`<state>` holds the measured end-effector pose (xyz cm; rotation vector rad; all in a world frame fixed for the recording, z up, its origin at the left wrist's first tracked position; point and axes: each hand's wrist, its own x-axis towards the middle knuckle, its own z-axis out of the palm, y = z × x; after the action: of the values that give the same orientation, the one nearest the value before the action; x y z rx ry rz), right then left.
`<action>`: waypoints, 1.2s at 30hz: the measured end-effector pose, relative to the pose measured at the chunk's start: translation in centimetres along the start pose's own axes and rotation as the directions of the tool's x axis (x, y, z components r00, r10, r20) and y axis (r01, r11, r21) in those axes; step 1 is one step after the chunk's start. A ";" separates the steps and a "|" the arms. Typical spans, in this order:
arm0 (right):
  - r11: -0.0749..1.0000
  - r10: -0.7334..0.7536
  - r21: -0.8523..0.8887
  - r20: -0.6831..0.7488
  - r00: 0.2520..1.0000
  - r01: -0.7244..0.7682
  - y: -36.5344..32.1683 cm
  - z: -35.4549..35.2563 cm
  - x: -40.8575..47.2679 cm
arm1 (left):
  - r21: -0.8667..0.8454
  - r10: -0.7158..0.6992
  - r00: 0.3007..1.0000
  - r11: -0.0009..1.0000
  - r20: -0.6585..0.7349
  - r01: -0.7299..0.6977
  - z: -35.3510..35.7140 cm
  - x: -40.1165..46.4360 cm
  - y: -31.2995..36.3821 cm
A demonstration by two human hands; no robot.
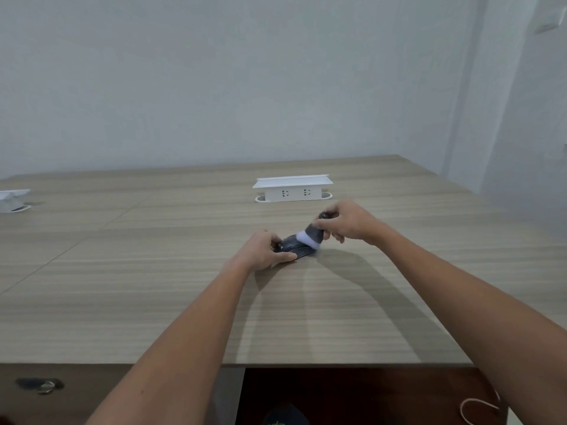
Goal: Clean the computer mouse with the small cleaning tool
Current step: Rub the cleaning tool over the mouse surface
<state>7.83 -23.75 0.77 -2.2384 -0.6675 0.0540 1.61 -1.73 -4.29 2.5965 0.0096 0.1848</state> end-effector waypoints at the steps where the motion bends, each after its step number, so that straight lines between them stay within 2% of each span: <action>1: 0.999 0.014 -0.046 0.023 1.000 -0.013 0.1 0.0 0.1 | -0.011 -0.007 1.000 1.000 -0.010 0.007 0.0 -0.2 -0.1; 4: 0.980 0.045 -0.191 -0.027 0.999 -0.049 0.1 -0.1 0.5 | -0.072 -0.014 1.000 0.997 -0.008 0.013 0.0 -0.3 -0.4; 7: 0.997 -0.010 -0.078 -0.089 0.996 0.003 -0.9 0.4 0.7 | -0.125 -0.041 0.999 0.991 0.002 0.041 0.0 -0.2 -0.4; 9: 0.999 -0.015 -0.045 -0.018 1.000 0.014 -1.4 0.8 0.9 | -0.153 -0.059 0.998 0.986 0.002 0.059 0.2 -0.2 -0.3; 11: 0.989 0.006 -0.151 0.008 1.000 -0.005 -1.5 0.9 1.2 | -0.179 -0.071 0.997 0.981 0.006 0.071 0.3 -0.2 -0.3; 13: 0.965 0.013 -0.261 -0.062 0.998 -0.029 -2.0 0.7 1.6 | -0.186 -0.076 0.997 0.980 0.007 0.076 0.4 -0.2 -0.4; 15: 0.978 -0.018 -0.211 -0.085 0.996 0.000 -2.7 0.7 1.7 | -0.198 -0.079 0.997 0.977 0.004 0.078 0.5 -0.1 -0.6; 17: 0.990 -0.033 -0.135 -0.010 0.999 0.032 -3.2 0.9 1.7 | -0.212 -0.088 0.996 0.974 -0.004 0.085 0.6 -0.2 -0.7; 19: 0.986 0.002 -0.164 0.050 0.999 0.006 -3.5 1.2 1.8 | -0.216 -0.098 0.995 0.972 -0.007 0.094 0.7 -0.2 -0.8; 22: 0.970 0.050 -0.238 0.002 0.999 -0.048 -3.6 0.9 2.3 | -0.216 -0.113 0.994 0.970 -0.010 0.109 1.0 -0.1 -1.0; 24: 0.985 0.022 -0.172 -0.023 0.999 -0.026 -4.0 0.9 2.6 | -0.213 -0.115 0.993 0.971 -0.009 0.110 1.1 0.0 -1.1; 26: 0.995 0.003 -0.096 0.011 1.000 -0.001 -4.4 1.1 2.5 | -0.227 -0.114 0.993 0.968 -0.012 0.108 1.2 0.1 -1.2; 28: 0.987 0.007 -0.159 0.029 1.000 -0.003 -4.1 1.4 2.6 | -0.212 -0.111 0.994 0.972 -0.021 0.104 1.1 0.1 -1.2; 30: 0.969 0.029 -0.246 -0.022 0.999 -0.033 -3.6 1.5 2.6 | -0.192 -0.109 0.994 0.976 -0.016 0.103 1.2 0.2 -1.1; 32: 0.975 0.014 -0.222 -0.063 0.998 -0.027 -3.6 1.6 2.7 | -0.194 -0.107 0.994 0.975 -0.009 0.103 1.2 0.2 -1.2; 34: 0.988 -0.008 -0.154 -0.038 0.999 0.002 -3.9 1.6 2.8 | -0.212 -0.107 0.994 0.972 -0.005 0.103 1.2 0.3 -1.4; 36: 0.982 0.004 -0.187 0.011 1.000 -0.002 -4.3 1.8 3.0 | -0.225 -0.109 0.994 0.969 0.000 0.107 1.1 0.4 -1.5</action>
<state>8.07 -18.74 3.02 -2.4207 -0.6999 0.0058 2.19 -0.97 -5.94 2.3618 0.1272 0.1526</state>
